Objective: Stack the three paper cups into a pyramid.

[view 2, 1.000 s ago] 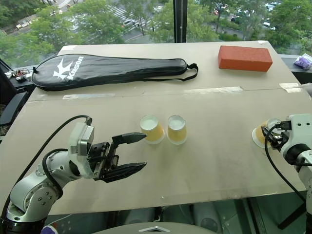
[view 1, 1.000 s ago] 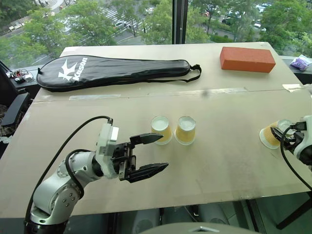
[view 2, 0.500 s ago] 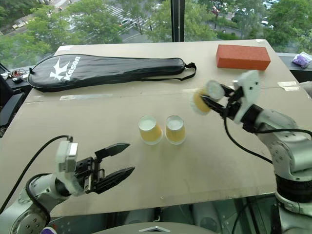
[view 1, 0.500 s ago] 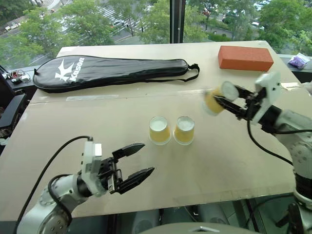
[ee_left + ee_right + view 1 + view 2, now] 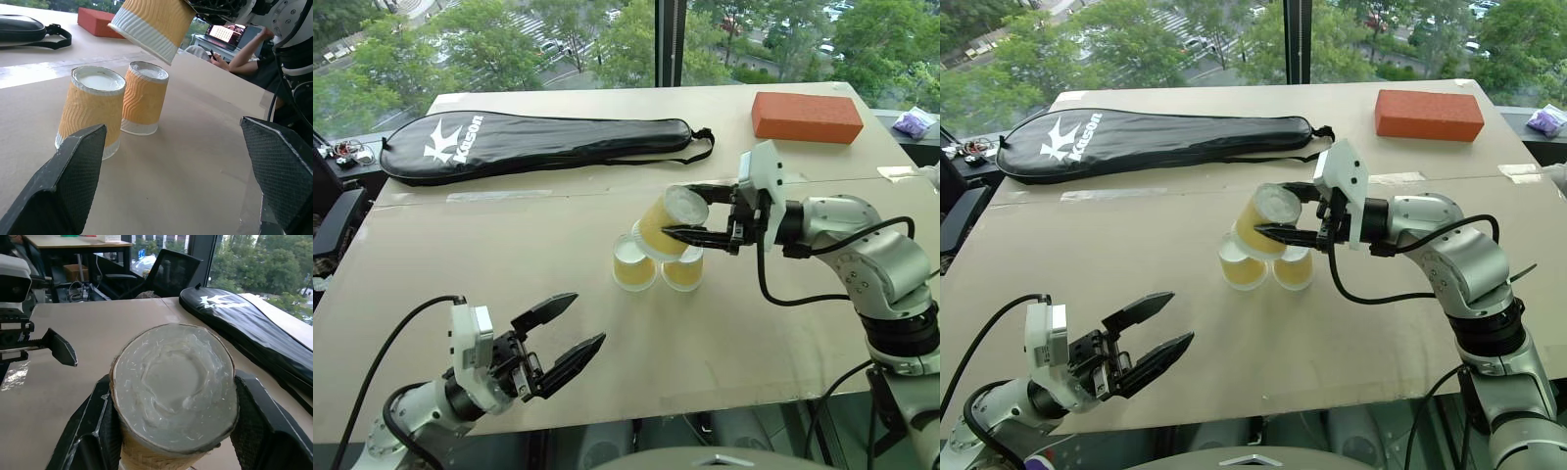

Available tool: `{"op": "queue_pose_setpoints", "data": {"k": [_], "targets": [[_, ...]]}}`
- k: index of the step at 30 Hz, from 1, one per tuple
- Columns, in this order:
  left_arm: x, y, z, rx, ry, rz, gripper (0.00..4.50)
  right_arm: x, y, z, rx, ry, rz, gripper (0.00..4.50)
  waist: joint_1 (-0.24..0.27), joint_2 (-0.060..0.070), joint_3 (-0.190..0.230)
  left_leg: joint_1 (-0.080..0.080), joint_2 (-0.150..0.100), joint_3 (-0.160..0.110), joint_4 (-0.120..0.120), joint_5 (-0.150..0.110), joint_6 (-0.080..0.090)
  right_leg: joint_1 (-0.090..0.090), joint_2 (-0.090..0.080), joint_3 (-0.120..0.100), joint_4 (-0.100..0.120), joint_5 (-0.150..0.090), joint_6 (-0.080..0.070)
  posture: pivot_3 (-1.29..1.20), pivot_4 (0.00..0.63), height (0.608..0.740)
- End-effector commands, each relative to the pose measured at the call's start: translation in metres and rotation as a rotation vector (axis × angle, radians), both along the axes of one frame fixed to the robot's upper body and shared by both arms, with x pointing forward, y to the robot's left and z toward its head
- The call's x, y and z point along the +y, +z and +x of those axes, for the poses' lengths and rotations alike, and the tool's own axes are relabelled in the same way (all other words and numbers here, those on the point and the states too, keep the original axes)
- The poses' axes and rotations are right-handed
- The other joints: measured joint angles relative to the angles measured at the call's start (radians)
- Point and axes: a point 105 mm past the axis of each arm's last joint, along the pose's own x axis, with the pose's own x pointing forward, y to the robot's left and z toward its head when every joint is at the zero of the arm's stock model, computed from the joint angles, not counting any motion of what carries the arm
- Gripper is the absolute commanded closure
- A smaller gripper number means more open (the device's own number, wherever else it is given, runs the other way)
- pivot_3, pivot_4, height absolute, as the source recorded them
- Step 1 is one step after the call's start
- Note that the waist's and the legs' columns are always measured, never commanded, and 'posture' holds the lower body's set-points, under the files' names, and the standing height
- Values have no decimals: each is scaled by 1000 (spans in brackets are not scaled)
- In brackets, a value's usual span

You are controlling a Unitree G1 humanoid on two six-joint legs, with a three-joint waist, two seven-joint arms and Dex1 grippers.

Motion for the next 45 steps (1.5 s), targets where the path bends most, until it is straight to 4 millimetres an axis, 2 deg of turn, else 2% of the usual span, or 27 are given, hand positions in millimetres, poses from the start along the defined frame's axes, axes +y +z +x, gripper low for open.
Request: {"op": "queue_pose_setpoints", "data": {"k": [1, 11, 19, 24, 27, 35, 38, 45], "targets": [[-1, 8, -2, -50, -3, 15, 0, 9, 12, -6, -77, 42, -3, 2361, -1, 0, 0, 0, 0, 0, 0, 0, 0, 0, 0, 0, 0, 0, 0, 0, 150, 740], [1, 8, 0, -60, 1, 21, 0, 9, -19, 10, -135, -18, -132, 2361, -3, 0, 0, 0, 0, 0, 0, 0, 0, 0, 0, 0, 0, 0, -1, 0, 150, 740], [0, 10, 1, -67, 0, 23, 0, 9, -26, 14, -116, -16, -185, 2361, -4, -1, -1, 2, 0, 0, 0, 0, 0, 1, 0, 0, 0, -1, 2, 0, 150, 740], [-1, 10, 2, -69, -1, 22, 0, 10, -21, 15, -102, -18, -189, 46, -3, -1, -1, 1, 0, 0, 0, 0, 0, 0, -1, 0, 0, 0, -1, 0, 150, 740], [-1, 9, 3, -68, -1, 22, 0, 8, -14, 21, -136, -69, -171, 13, -4, -1, -1, 0, 0, 0, 0, 0, 0, 0, -1, 0, 0, 1, -1, 0, 150, 740], [1, 11, 6, -71, 22, 14, 0, -9, 8, 15, -148, -81, -77, 13, -4, -1, 0, 0, 0, 0, -1, 0, 0, 0, -1, 0, 0, 1, -1, 0, 150, 740], [1, 11, 7, -73, 20, 12, 0, -20, 2, 19, -148, -121, -88, 13, -3, -1, -1, 0, 0, 0, -1, 0, 0, 0, -1, 0, 0, 0, -1, 0, 150, 740], [0, 13, 11, -79, 4, 10, 0, -27, 1, 19, -150, -137, -81, 13, -9, 0, 0, 0, 0, 0, -1, 0, 0, 0, 0, 0, 0, 1, -1, 0, 150, 740]]}}
